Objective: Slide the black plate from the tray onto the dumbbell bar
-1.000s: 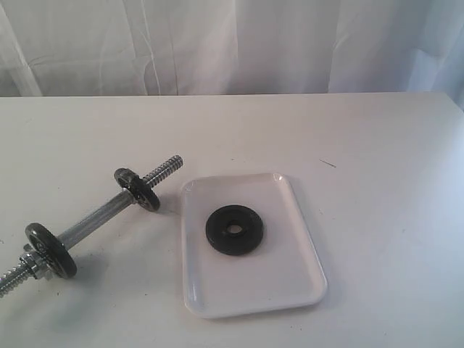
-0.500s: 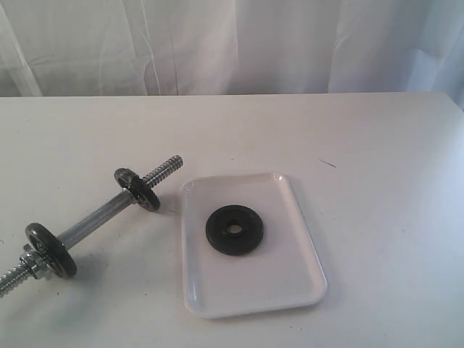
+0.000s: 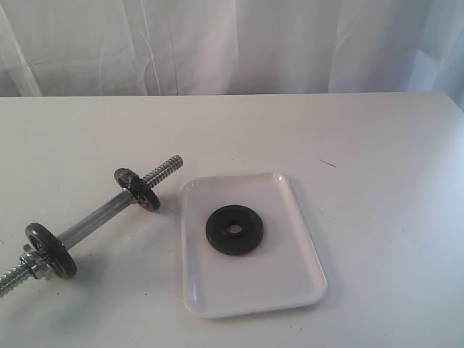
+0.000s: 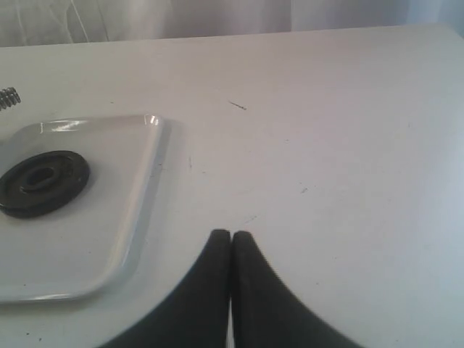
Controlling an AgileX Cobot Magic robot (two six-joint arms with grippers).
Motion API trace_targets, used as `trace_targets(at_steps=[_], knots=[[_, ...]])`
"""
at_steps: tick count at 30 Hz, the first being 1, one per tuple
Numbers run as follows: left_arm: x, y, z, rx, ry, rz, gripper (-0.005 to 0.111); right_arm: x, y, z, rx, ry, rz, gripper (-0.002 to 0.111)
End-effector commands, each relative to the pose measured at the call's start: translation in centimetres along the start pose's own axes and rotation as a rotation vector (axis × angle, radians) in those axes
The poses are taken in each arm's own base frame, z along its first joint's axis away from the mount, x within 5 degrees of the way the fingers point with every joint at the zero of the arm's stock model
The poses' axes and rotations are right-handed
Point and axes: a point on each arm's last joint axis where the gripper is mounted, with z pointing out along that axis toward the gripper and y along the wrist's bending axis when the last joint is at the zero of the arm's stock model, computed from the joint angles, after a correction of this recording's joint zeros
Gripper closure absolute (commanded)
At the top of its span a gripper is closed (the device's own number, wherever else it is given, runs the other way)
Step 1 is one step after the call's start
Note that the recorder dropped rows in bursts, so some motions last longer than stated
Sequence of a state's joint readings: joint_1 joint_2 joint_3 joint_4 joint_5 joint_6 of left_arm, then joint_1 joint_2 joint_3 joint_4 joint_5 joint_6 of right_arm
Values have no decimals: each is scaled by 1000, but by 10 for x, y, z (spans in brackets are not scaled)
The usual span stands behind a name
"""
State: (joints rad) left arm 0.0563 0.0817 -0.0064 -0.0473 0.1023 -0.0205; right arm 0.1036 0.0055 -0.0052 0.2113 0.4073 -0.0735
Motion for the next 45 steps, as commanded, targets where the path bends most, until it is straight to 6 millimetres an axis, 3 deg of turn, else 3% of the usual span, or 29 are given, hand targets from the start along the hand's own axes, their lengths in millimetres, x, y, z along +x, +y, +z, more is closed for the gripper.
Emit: trace_targets(at_steps=[1,4,6,11,14,16,21,25,28,32,36,39,43,45], knots=[[-2,0,0,4,-39,-96,107,-1,-1,0,9,-29,-13,108],[-9,-2,0,44,-114,-460,107,-1,-1,0,9,-29,-13,108],[-12,-1,-1,60,-139,-614,107,-1,-1,0,9,-29,-13,108],[-23,1,-4,68,-226,-669,107,-1,-1,0,9,-29,-13,108],[-46,0,-11,78,-231,-622,107,-1,-1,0,9,-29,-13,108],[-73,-3,-18,87,-163,-551,107,-1,-1,0,9,-29,-13,108],[-142,-19,-15,226,140,-155,107,-1,-1,0,10,-31,-14,108],[-184,-35,18,422,304,20,107,-2,-1,0,11,-35,-17,108],[-204,-33,51,412,370,74,107,-4,-1,0,13,-58,-19,108],[-210,-33,95,435,458,172,107,-4,-1,0,13,-58,-19,108],[-211,-42,122,507,553,212,106,-4,-1,0,13,-58,-19,108],[-213,-53,136,586,610,276,93,-4,-1,0,13,-58,-19,108],[-216,-65,154,636,650,305,56,-4,-1,0,13,-58,-19,108],[-214,-68,162,652,688,320,42,-4,-1,0,13,-58,-19,108]])
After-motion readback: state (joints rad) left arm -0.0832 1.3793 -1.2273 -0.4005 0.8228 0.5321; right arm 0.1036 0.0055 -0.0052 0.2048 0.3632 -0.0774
